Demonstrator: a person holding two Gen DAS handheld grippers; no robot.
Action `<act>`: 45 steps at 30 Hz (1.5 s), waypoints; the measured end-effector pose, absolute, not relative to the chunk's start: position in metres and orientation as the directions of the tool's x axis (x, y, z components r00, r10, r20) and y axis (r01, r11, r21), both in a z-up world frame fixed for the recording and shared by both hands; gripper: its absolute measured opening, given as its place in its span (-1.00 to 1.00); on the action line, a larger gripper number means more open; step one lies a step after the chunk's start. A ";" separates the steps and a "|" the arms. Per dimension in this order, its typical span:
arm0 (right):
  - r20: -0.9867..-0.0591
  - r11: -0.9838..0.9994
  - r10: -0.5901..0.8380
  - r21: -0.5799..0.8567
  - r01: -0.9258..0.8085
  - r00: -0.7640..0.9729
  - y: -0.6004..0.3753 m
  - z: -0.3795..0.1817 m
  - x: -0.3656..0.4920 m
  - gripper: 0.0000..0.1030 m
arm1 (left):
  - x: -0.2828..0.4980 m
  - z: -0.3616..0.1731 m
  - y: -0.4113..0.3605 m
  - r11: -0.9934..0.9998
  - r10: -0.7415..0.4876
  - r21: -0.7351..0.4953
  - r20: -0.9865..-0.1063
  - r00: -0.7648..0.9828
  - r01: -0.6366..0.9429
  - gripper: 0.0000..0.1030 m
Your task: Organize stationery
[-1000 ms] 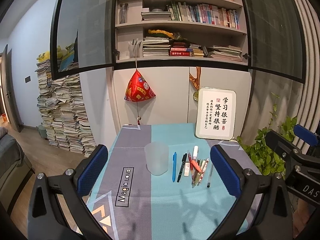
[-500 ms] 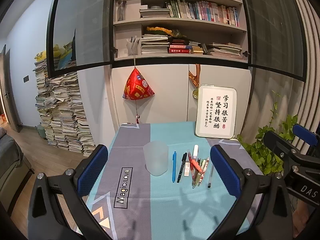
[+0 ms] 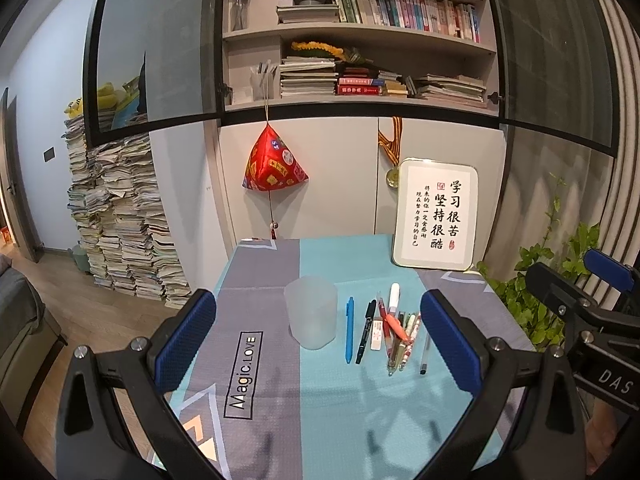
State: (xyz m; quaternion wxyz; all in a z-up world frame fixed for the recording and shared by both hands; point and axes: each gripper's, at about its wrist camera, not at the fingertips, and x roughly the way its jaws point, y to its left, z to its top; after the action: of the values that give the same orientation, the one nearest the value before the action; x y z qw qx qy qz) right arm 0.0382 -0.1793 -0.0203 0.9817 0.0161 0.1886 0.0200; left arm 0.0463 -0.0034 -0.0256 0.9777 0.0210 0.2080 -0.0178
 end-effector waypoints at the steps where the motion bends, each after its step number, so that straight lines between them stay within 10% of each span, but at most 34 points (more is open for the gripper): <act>1: -0.376 0.999 0.045 0.040 -0.032 0.926 -0.179 -0.022 0.040 0.83 | 0.049 -0.027 -0.003 0.999 -0.025 0.033 -0.413 0.910 0.043 0.98; 20: -0.524 0.999 0.003 0.035 0.019 0.852 -0.180 -0.068 0.113 0.70 | 0.118 -0.072 0.007 0.999 -0.022 0.025 -0.528 0.849 0.042 0.98; 28: -0.654 0.995 0.031 0.092 0.039 0.755 -0.192 -0.103 0.163 0.13 | 0.157 -0.109 0.017 0.995 -0.029 0.063 -0.542 0.840 0.075 0.97; 38: -0.785 0.981 0.044 0.150 0.120 0.618 -0.213 -0.154 0.223 0.03 | 0.207 -0.154 0.028 0.981 -0.170 -0.021 -0.590 0.790 0.195 0.89; 45: -0.826 0.976 0.046 0.157 0.150 0.561 -0.219 -0.174 0.250 0.03 | 0.221 -0.166 0.023 0.975 -0.177 0.007 -0.586 0.790 0.224 0.59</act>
State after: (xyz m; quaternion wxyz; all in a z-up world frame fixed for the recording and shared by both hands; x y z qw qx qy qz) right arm 0.2503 -0.2189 -0.1741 0.8773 0.1051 0.4674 -0.0297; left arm 0.2209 0.0234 -0.1657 0.9454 0.0383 0.3059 -0.1062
